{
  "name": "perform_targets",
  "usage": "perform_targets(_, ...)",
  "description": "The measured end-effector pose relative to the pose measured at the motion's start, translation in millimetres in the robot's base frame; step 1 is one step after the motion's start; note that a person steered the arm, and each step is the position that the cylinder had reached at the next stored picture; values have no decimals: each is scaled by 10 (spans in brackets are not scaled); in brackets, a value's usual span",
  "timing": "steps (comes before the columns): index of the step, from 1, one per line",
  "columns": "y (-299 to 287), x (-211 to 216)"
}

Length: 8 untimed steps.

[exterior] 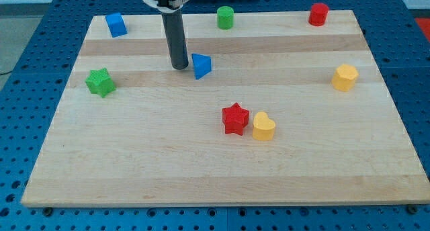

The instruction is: Push the triangle to the right of the heart

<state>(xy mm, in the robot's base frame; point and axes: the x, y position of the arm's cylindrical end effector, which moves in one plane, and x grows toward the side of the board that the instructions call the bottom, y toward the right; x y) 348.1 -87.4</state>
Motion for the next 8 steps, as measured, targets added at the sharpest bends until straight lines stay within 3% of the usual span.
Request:
perform_targets(3, 607, 10)
perform_targets(6, 1213, 602)
perform_targets(8, 1741, 689)
